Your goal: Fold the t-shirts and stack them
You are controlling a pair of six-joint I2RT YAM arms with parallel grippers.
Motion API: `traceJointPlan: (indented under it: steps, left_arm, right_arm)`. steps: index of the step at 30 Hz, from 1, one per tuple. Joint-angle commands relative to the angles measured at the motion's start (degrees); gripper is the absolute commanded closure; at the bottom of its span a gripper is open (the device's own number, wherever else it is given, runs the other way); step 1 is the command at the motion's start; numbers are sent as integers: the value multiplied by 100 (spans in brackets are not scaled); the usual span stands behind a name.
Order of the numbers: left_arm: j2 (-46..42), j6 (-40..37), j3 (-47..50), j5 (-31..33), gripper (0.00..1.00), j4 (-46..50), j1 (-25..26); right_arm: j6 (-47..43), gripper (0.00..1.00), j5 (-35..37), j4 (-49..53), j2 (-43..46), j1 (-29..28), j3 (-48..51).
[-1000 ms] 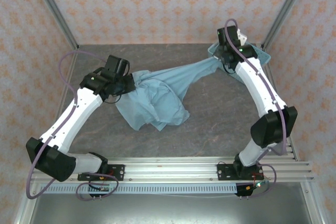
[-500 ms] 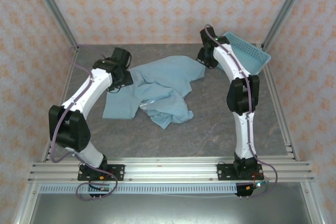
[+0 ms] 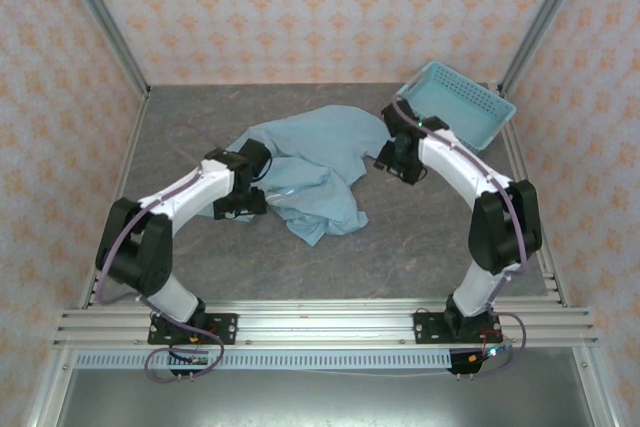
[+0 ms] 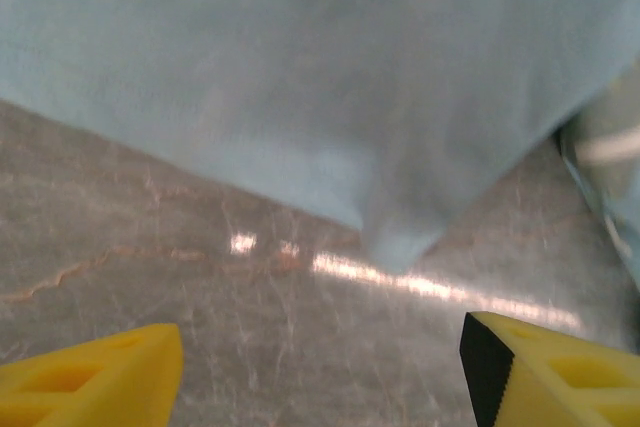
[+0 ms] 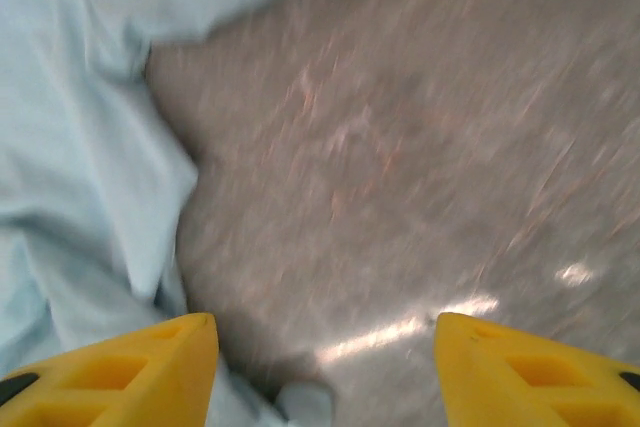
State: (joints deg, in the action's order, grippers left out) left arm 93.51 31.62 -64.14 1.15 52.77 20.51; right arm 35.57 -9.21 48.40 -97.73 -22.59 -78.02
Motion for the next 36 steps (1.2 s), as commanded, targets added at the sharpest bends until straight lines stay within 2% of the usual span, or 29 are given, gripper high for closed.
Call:
traceJointPlan:
  steps: [1, 3, 5, 9, 10, 17, 22, 27, 31, 36]
  left_arm:
    - [660, -236, -312, 385, 27, -374, -33]
    - [1090, -327, -352, 438, 32, -469, -54]
    - [1401, -367, -387, 608, 43, -480, -73]
    - [1213, -247, -379, 1428, 93, -308, -249]
    - [989, -219, -384, 1561, 100, -263, -296]
    - [-805, -73, -696, 1718, 100, 147, -334]
    - [-1715, 309, -1145, 2318, 100, 613, -447]
    - [-2301, 498, -1617, 2977, 100, 809, -904]
    - [-2461, 530, -1805, 2867, 100, 752, -1326]
    - [-2448, 543, -1763, 2596, 100, 647, -1330]
  right_arm:
    - [605, 41, -362, -508, 60, -353, 558]
    - [817, 41, -423, -603, 100, -518, 758]
    - [1102, 41, -583, -771, 152, -569, 955]
    - [1751, 41, -844, -945, 269, -571, 1319]
    - [1923, 41, -936, -970, 280, -569, 1394]
    - [3462, 41, -1425, -1895, 306, -598, 1917]
    - [4262, 40, -1377, -1959, 328, -606, 1831]
    - [4014, 40, -976, -1654, 431, -598, 1460]
    - [3549, 40, -967, -1593, 76, -619, 1006]
    - [2837, 40, -1203, -1949, -725, -731, 291]
